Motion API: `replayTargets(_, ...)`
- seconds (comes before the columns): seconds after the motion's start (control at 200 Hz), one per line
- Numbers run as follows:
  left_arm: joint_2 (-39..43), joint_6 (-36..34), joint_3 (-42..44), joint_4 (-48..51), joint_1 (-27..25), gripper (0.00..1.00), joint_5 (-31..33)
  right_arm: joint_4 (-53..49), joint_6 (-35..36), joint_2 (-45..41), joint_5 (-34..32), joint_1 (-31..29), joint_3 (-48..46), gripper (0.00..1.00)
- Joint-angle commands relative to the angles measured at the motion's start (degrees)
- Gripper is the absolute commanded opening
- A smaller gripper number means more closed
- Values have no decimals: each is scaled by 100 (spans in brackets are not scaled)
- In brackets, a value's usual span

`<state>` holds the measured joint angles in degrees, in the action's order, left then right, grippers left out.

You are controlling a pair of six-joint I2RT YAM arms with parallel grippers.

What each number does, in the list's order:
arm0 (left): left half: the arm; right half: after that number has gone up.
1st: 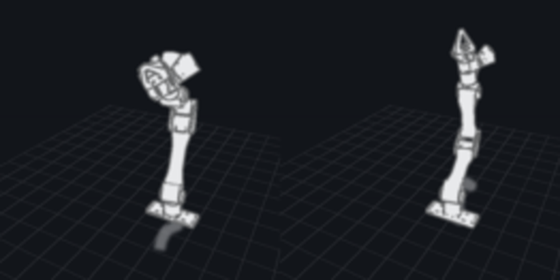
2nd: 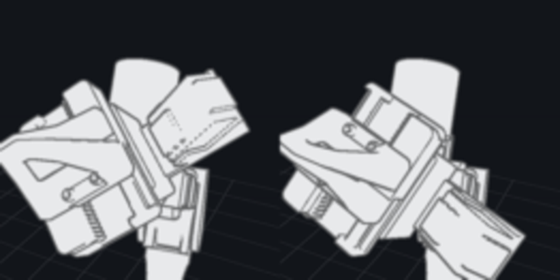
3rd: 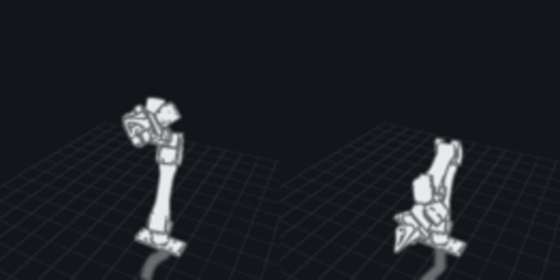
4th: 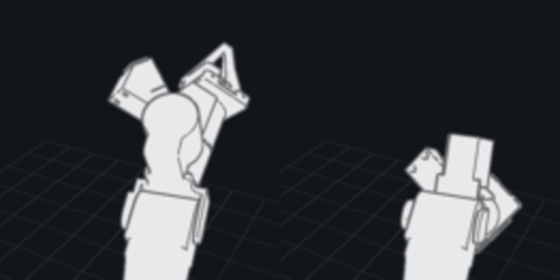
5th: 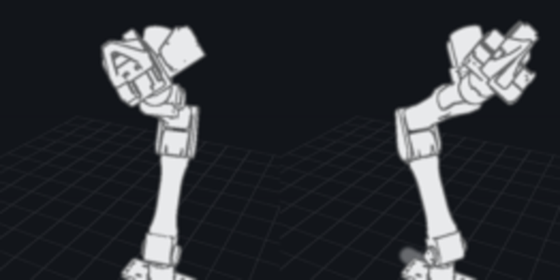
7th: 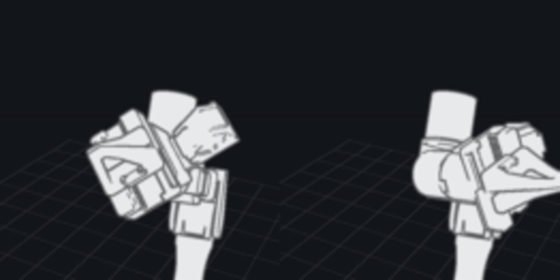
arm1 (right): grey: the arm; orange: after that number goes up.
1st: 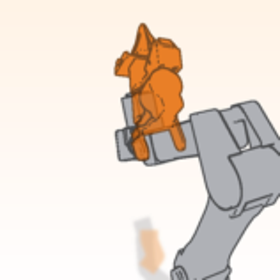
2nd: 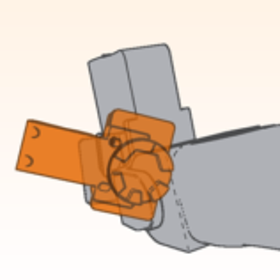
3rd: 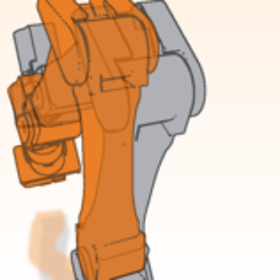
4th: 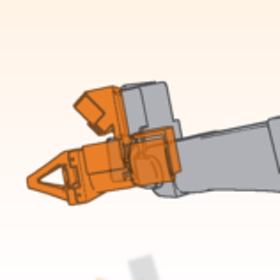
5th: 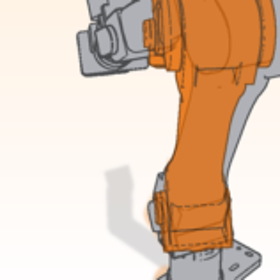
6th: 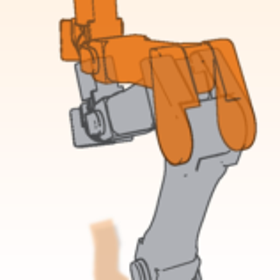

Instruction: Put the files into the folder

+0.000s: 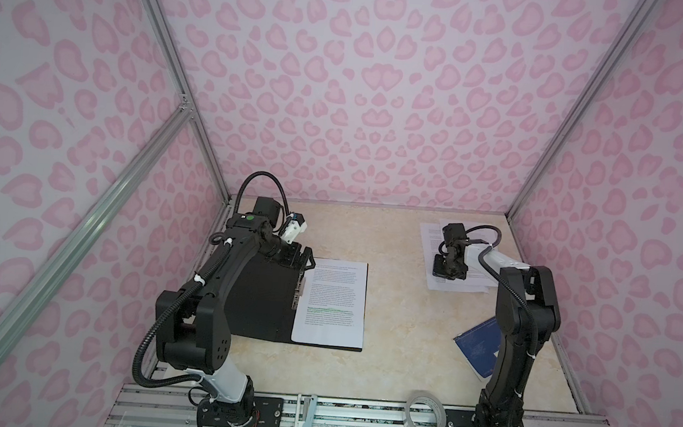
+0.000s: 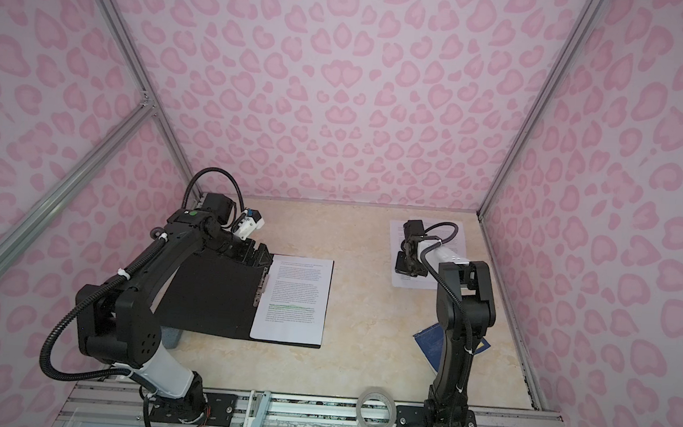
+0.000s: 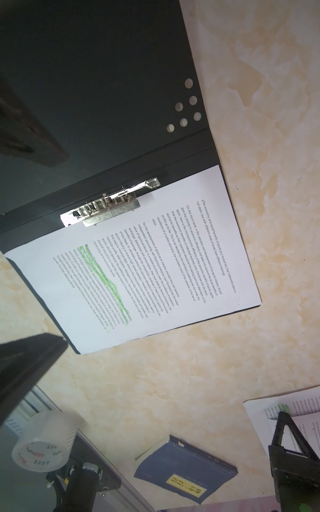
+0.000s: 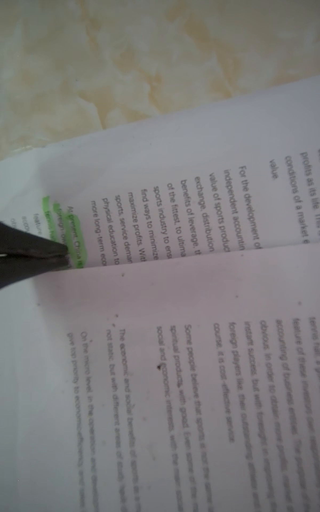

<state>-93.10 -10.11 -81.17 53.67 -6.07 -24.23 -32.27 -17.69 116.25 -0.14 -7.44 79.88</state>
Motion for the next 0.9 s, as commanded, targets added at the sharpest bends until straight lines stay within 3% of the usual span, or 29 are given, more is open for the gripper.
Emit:
replayTargets(0.0,-24,-8,-75,-28,-1,98,-110,-275,55,-38,269,6,-102,3)
replayTargets(0.245,-85,-3,-201,25,-9,98,-135,-263,63,-363,976,-102,-339,3)
replayTargets(0.405,-171,2,-297,31,-15,98,-179,-404,187,-582,1844,-414,-334,13)
replayTargets(0.515,-243,28,-372,64,-51,98,-207,-450,72,-822,1608,-500,-295,22)
replayTargets(0.7,-261,60,-418,65,-170,98,-179,-414,74,-873,1577,-302,-84,29)
replayTargets(0.79,-237,70,-366,36,-210,98,-175,-504,214,-694,1618,-327,40,42)
replayTargets(0.895,-227,70,-321,11,-237,98,-123,-581,324,-513,1432,-447,94,47)
